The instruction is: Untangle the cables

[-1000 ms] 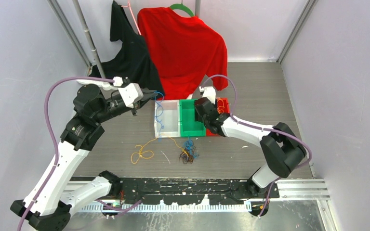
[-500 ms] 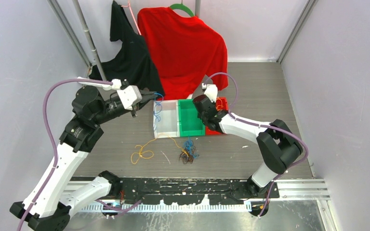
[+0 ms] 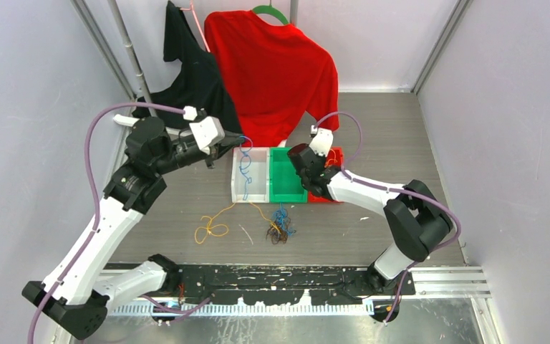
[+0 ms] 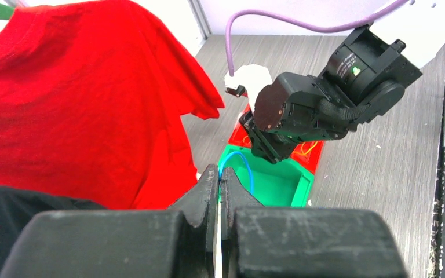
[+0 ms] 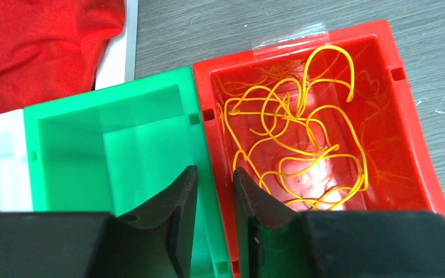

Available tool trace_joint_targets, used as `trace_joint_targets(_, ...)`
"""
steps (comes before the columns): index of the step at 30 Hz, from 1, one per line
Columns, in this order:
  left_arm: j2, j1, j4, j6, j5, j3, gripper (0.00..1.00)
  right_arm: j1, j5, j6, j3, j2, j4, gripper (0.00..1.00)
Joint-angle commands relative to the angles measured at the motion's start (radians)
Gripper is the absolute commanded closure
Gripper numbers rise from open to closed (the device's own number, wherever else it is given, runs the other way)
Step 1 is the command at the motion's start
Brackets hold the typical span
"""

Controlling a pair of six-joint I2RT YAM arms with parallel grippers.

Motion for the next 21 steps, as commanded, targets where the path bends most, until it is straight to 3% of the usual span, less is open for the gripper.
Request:
trace_joint_targets(1,0.046,-0.048,0.116,-0.065,-0.035,0.041,1.0,-0.02,0.009,0.078,-0.038,-0.083,0.094,0.61)
trace_joint_targets(4,0.111,-0.089,0.155,-0.101,-0.076,0.057,1.0,-0.019,-0.008,0.107,-0.077,-0.179,0.122,0.41)
trace_joint_targets(7,0.196,-0.122,0.184,-0.12,-0.098,0.107,1.0,-0.019,-0.004,0.115,-0.107,-0.283,0.117,0.33)
trace_joint_targets(14,0.366,-0.179,0.225,-0.105,-0.113,0.202,1.0,-0.021,0.057,0.131,-0.162,-0.493,0.058,0.3)
trace_joint_targets(21,0.464,-0.206,0.271,0.049,-0.145,0.162,1.0,-0.024,0.119,0.096,-0.231,-0.63,0.051,0.3)
